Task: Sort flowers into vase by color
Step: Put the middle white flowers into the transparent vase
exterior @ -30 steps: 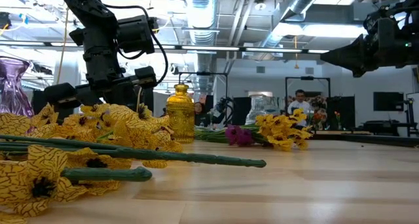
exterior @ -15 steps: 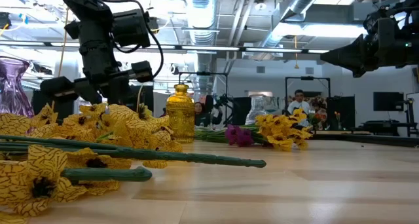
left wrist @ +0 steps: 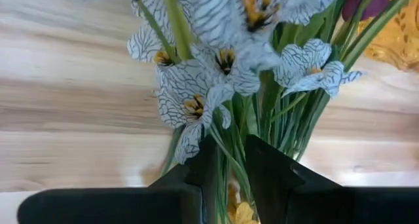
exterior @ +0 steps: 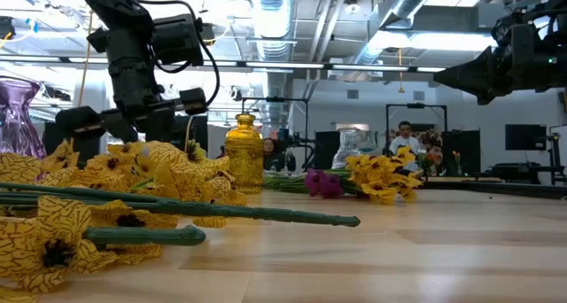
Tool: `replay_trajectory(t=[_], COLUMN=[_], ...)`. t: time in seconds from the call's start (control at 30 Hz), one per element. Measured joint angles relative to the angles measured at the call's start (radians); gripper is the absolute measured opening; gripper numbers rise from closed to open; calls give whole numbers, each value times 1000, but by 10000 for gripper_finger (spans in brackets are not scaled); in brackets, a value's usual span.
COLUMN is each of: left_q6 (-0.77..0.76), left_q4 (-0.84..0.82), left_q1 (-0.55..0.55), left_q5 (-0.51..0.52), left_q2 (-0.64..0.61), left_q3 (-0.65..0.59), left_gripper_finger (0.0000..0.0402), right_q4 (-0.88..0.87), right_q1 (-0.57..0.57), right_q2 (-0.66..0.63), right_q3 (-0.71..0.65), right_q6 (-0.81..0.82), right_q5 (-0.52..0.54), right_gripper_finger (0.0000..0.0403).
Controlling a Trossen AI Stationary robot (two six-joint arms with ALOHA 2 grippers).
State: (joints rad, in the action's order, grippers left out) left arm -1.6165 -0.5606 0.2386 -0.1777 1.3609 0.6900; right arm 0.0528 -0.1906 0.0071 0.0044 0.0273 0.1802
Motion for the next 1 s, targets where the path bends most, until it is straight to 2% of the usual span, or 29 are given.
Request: replay_trajectory(t=[0.47, 0.73, 1.0], left_q6=[12, 27, 27], left_q4=[0, -1, -1], left_q1=[0, 0, 0], left_q5=[45, 80, 80], left_q2=[0, 0, -23], left_q3=[-7, -7, -7], left_gripper_finger=[64, 5, 1], right_q4=[0, 0, 0], right_q1=[0, 0, 0], right_q2=[0, 0, 0], right_q3=[0, 0, 0], right_q6=[0, 0, 0], right_q5=[0, 0, 0], right_gripper_finger=[36, 36, 36])
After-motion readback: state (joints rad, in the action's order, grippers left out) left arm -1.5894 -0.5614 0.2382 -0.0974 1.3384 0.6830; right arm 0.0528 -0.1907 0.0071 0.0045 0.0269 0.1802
